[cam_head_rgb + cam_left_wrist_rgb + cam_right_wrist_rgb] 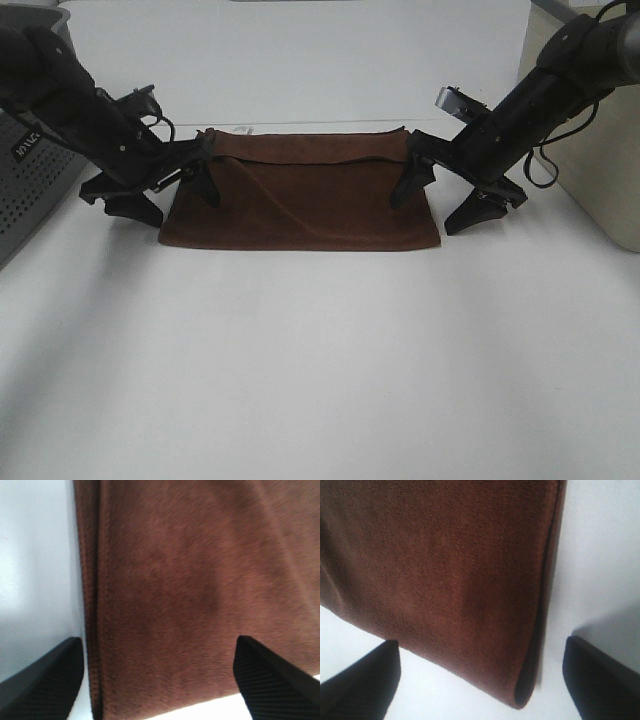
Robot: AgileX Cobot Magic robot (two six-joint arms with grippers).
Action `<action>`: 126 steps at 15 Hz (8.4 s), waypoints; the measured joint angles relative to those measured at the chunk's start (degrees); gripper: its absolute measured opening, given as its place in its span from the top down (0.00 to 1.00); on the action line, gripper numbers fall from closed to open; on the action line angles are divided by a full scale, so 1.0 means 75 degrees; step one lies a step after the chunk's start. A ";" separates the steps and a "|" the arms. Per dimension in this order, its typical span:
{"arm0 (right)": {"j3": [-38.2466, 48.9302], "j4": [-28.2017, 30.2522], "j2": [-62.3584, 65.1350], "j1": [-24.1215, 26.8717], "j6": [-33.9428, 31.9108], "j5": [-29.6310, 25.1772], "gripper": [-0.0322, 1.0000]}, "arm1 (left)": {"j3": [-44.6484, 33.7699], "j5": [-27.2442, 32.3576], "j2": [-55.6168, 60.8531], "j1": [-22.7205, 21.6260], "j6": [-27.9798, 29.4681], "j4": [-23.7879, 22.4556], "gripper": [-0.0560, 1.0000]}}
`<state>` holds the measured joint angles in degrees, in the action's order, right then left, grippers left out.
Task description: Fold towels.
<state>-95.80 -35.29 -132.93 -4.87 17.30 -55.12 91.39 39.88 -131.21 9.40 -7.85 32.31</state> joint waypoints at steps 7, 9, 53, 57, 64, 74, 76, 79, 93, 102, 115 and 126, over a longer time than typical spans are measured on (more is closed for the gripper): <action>0.0000 -0.0145 -0.0222 -0.0160 0.0176 0.0390 0.60 | 0.0038 0.0038 -0.0252 0.0000 0.0000 0.0199 0.59; 0.0000 -0.0115 -0.0229 -0.0160 0.0168 0.0397 0.90 | 0.0038 0.0183 -0.0298 0.0000 0.0000 0.0115 0.86; 0.0313 0.0092 0.0611 -0.0176 0.0122 0.0573 0.16 | -0.0130 -0.0176 0.0222 -0.0351 0.0497 -0.0344 0.21; 0.0313 0.0122 0.0665 -0.0176 0.0122 0.0581 0.15 | -0.0130 -0.0237 0.0053 -0.0206 0.0374 -0.0351 0.21; 0.0313 0.0145 0.0665 -0.0176 0.0122 0.0657 0.15 | -0.0053 -0.0504 -0.0138 -0.0031 0.0344 -0.0405 0.79; 0.0313 0.0160 0.0665 -0.0176 0.0122 0.0527 0.15 | 0.0199 0.0741 0.1436 -0.0023 0.1108 -0.2636 0.88; 0.0313 0.0168 0.0665 -0.0176 0.0122 0.0206 0.15 | 0.0932 0.1658 0.1581 0.0069 0.1467 -0.2338 0.88; 0.0313 0.0176 0.0833 -0.0176 0.0122 0.0008 0.15 | 0.1329 0.1757 0.1574 0.0550 0.1513 -0.1360 0.88; 0.0306 0.0061 0.1436 -0.0176 -0.0046 -0.0428 0.15 | 0.2804 0.0267 -0.0107 0.2185 0.2208 -0.0107 0.43; 0.0306 -0.3361 0.1436 -0.1039 0.1291 -0.0092 0.15 | 0.3140 0.0527 0.0901 0.0955 0.1887 -0.1085 0.43; -0.0183 -0.3193 -0.0092 -0.1322 0.1100 0.0634 0.15 | 0.3140 0.0879 0.0901 0.0695 0.1864 -0.1910 0.43; -0.0199 0.0573 0.1047 -0.1238 -0.0856 0.0168 0.15 | 0.3140 0.2468 0.1253 0.0695 0.1864 -0.2437 0.43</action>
<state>-97.29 -31.00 -125.08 -14.15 10.89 -53.86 114.94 58.38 -121.81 14.61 6.13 14.04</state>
